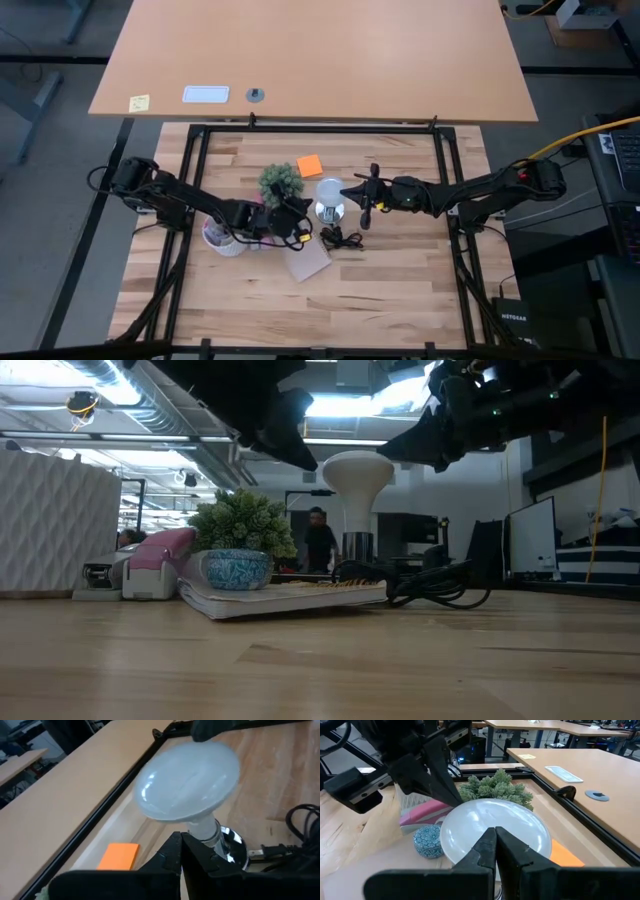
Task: Screw lightbulb
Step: Insert the lightbulb into the silver lamp socket
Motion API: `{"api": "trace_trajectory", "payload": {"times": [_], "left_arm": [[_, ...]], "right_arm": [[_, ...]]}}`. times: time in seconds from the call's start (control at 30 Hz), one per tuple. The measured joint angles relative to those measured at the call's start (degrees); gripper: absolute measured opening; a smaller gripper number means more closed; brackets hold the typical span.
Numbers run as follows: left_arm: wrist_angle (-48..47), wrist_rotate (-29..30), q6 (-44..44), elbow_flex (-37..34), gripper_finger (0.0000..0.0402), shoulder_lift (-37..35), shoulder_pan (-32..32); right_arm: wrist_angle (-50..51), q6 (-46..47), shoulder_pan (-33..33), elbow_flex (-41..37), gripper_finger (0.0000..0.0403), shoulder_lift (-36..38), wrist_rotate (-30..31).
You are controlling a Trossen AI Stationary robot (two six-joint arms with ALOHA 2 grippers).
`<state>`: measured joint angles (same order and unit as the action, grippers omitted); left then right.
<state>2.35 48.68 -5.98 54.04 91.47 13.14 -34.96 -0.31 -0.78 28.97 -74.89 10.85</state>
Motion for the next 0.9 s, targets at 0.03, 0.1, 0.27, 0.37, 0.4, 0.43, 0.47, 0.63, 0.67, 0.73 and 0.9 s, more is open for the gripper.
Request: {"api": "trace_trajectory", "payload": {"times": [0.03,0.1,0.27,0.37,0.4,0.43,0.47,0.63,0.67,0.73,0.9], "left_arm": [[0.1,0.1,0.0,0.0,0.0,-0.1,0.0],[0.1,0.4,0.0,0.0,0.0,-0.4,0.0],[0.1,1.0,0.2,0.0,0.0,-1.2,0.0],[0.2,1.1,0.2,0.0,0.0,-1.8,0.0],[0.2,1.1,0.2,0.0,0.0,-2.0,0.0],[0.3,1.1,0.2,0.0,0.0,-2.0,0.0],[0.5,1.1,0.2,0.0,0.0,-2.0,0.0],[1.9,-1.6,0.2,0.0,0.0,-2.0,0.3],[1.9,-2.8,0.2,0.0,0.0,-2.0,0.3],[1.9,-4.9,0.2,0.0,0.0,-2.0,0.3],[4.5,-8.7,0.4,0.0,0.0,-2.0,0.3]], "right_arm": [[-0.3,0.0,0.0,0.0,0.0012,0.0,0.0],[-0.6,0.0,0.0,0.0,0.0012,0.0,0.0],[-0.6,0.0,0.0,0.0,0.0012,0.0,0.0],[-0.9,0.0,0.0,0.0,0.0012,0.0,0.0],[-1.1,0.0,0.0,0.0,0.0012,0.0,0.0],[-1.5,-0.1,0.0,0.0,0.0012,0.0,0.0],[-1.7,-0.2,0.0,0.0,0.0012,0.0,0.5],[-3.7,-4.5,0.0,0.0,0.0012,0.5,6.0],[-4.2,-4.7,0.0,0.0,0.0012,0.5,7.3],[-4.4,-4.7,0.0,0.0,0.0012,0.5,9.5],[-2.9,-4.5,0.0,0.0,0.0012,0.5,10.6]]}}
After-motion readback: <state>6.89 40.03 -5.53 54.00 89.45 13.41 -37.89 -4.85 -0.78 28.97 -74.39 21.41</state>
